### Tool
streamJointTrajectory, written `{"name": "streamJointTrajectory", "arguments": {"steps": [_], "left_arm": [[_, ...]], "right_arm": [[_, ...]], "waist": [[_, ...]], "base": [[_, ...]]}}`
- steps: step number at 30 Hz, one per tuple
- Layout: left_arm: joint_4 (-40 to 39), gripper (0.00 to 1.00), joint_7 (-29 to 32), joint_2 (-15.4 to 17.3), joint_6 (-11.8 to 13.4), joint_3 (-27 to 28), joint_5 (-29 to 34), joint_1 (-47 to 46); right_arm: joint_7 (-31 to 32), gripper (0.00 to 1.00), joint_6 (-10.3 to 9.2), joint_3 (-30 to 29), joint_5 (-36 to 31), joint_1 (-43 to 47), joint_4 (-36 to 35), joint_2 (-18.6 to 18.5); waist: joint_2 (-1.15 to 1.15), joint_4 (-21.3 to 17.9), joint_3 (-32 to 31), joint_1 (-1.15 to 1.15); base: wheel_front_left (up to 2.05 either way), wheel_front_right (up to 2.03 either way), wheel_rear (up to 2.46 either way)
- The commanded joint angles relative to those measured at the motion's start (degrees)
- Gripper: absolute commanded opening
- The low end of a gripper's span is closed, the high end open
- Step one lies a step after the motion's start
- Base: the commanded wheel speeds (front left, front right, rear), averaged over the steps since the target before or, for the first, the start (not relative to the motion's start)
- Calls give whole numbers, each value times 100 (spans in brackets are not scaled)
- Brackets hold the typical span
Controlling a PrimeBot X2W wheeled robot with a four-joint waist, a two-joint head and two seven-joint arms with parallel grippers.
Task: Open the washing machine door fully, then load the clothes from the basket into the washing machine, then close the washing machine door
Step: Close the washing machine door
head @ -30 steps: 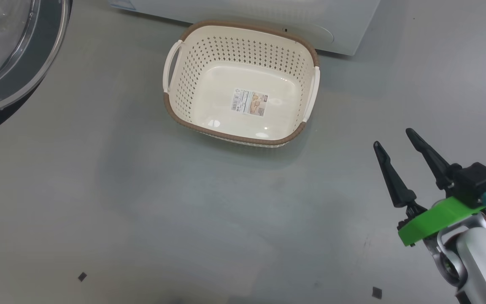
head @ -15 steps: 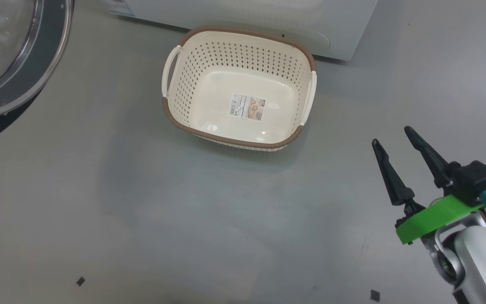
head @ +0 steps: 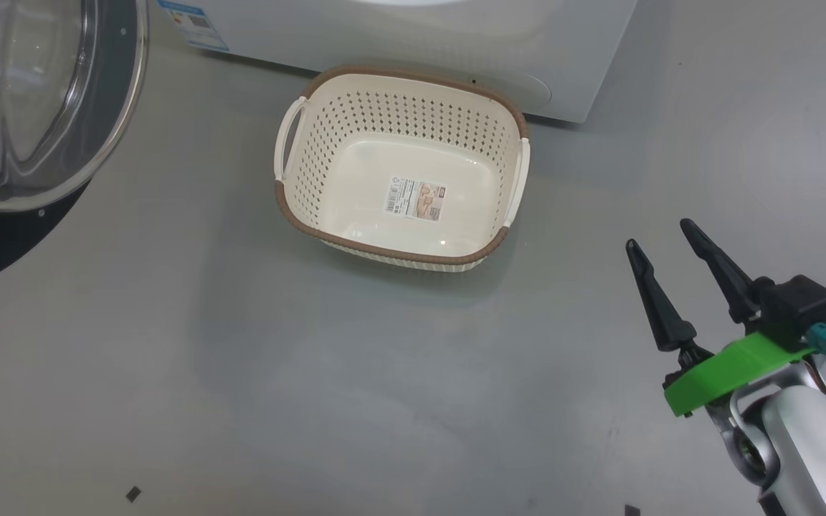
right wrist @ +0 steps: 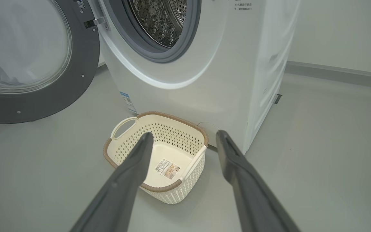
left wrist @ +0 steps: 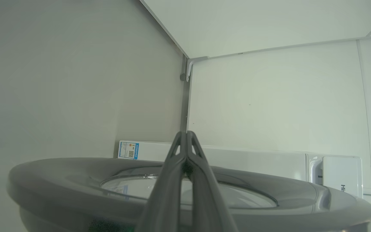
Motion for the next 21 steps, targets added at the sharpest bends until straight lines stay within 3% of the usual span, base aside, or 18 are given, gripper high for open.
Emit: {"name": "streamJointTrajectory", "arguments": {"steps": [1, 13, 21], "left_arm": [[-271, 0, 178, 272, -84, -74, -53, 99], [-914, 0, 1003, -9, -123, -316, -132, 586], [-1597, 0, 1381, -471, -128, -459, -261, 847]], "right_arm": [[-56, 100, -15, 58, -20, -41, -141, 13], [-56, 100, -15, 19, -10, 8, -43, 258], [-56, 100, -15, -26, -5, 79, 18, 379]], "waist": [[0, -3, -41, 0], [0, -46, -449, 0], [0, -13, -679, 0]], "base": [[0, 0, 0], [0, 0, 0], [0, 0, 0]]}}
